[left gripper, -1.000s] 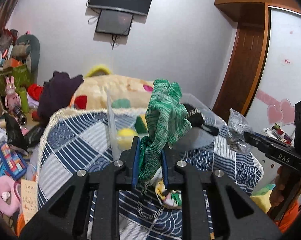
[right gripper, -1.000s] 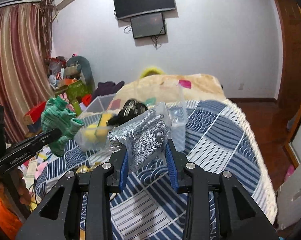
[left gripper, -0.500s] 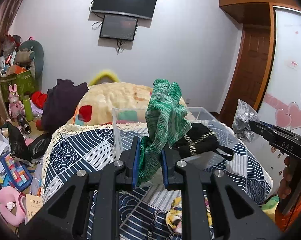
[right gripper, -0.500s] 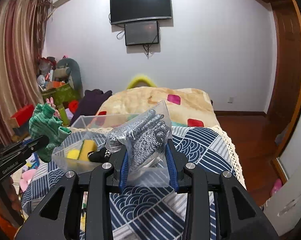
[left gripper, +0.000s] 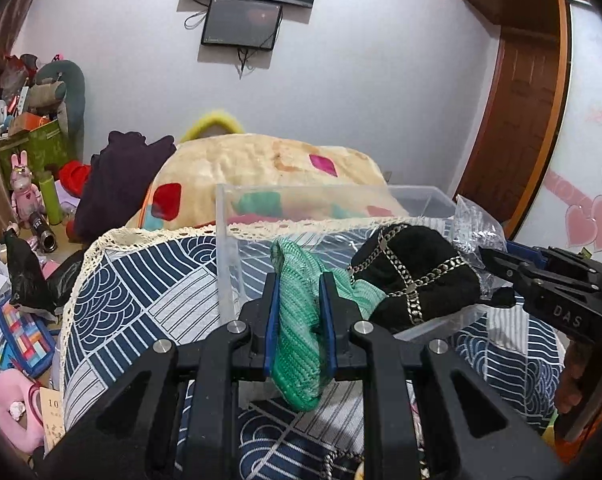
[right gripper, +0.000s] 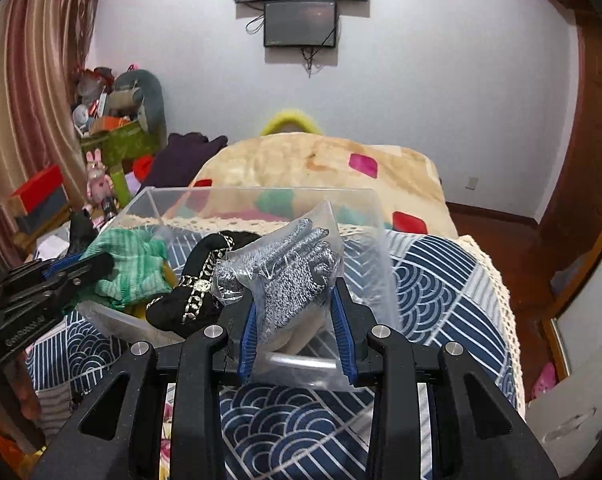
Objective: Organize soft objects
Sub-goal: 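Carry the sock into the clear box while the right tool lowers the glove bag in, then move the left tool to the beaded cord while the right tool reaches the floral scrunchie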
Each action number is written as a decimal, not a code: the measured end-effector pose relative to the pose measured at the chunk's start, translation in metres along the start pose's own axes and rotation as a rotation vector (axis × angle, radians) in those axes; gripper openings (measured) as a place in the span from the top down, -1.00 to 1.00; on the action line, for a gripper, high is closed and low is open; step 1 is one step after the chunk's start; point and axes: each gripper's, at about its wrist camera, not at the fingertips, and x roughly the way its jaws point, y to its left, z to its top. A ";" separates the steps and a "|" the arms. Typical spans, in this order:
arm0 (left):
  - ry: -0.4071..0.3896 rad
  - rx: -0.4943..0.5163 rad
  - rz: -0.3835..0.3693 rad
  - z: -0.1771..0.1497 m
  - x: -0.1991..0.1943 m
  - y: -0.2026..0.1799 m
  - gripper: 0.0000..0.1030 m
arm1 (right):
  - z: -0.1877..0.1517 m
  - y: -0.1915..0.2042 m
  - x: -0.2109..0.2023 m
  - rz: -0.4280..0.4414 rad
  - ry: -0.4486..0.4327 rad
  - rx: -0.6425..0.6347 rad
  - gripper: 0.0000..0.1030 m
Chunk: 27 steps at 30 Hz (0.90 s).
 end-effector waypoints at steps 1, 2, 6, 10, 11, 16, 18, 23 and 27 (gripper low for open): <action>0.003 0.002 0.006 0.000 0.003 -0.001 0.64 | 0.001 0.002 0.002 0.004 0.005 -0.008 0.40; 0.002 0.004 0.006 0.000 0.005 -0.001 0.64 | 0.001 0.004 0.003 0.008 0.009 -0.015 0.40; 0.007 0.030 0.008 0.001 0.012 -0.006 0.64 | 0.003 0.009 0.014 0.021 0.039 -0.031 0.40; 0.016 0.078 0.030 -0.001 0.016 -0.013 0.64 | 0.001 0.009 0.019 0.025 0.056 -0.034 0.40; 0.017 0.084 0.032 -0.001 0.016 -0.014 0.63 | 0.001 0.008 0.017 0.024 0.057 -0.034 0.39; 0.033 0.081 0.027 -0.003 0.010 -0.013 0.54 | 0.000 0.004 0.010 0.019 0.060 -0.032 0.35; 0.037 0.081 0.024 -0.003 0.007 -0.013 0.33 | -0.001 0.001 0.007 0.022 0.057 -0.032 0.27; 0.032 0.069 0.019 -0.006 -0.007 -0.014 0.11 | -0.005 -0.005 -0.009 0.038 0.028 -0.007 -0.08; 0.026 0.066 0.007 -0.008 -0.018 -0.016 0.06 | -0.007 -0.007 -0.028 0.057 -0.025 0.013 -0.32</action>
